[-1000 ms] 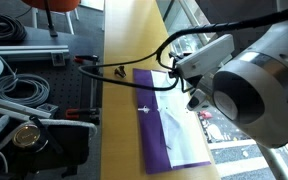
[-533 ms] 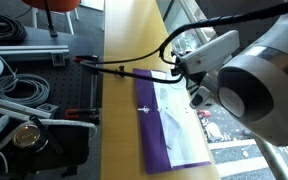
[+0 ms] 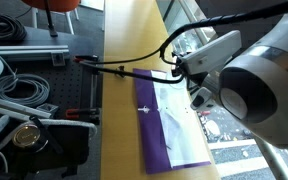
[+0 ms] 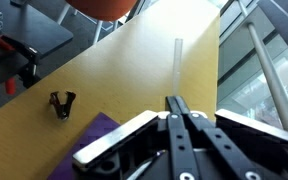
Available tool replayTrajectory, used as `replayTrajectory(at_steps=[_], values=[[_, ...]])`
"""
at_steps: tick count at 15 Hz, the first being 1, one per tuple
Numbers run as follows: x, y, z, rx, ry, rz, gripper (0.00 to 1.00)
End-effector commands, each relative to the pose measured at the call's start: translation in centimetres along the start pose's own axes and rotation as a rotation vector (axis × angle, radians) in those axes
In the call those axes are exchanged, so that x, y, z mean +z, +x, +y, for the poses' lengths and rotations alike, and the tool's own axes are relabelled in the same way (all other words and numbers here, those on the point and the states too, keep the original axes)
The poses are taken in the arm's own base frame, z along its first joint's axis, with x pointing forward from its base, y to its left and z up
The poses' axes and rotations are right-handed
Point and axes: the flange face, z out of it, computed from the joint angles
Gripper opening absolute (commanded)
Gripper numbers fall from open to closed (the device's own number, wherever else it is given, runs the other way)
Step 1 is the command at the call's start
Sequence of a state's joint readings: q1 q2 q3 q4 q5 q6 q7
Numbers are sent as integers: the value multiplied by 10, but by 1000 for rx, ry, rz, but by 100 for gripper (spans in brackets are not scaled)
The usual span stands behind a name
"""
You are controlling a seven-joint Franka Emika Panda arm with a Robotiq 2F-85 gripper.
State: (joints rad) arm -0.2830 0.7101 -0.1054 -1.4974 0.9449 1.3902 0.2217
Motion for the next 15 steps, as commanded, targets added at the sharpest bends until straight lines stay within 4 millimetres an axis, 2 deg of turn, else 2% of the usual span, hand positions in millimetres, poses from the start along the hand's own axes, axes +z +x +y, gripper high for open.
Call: replayTrajectory(at_steps=[1, 14, 15], values=[[-2, -6, -3, 20, 12, -1, 0], [-11, 9, 7, 37, 47, -4, 0], [-10, 10, 6, 38, 49, -6, 26]])
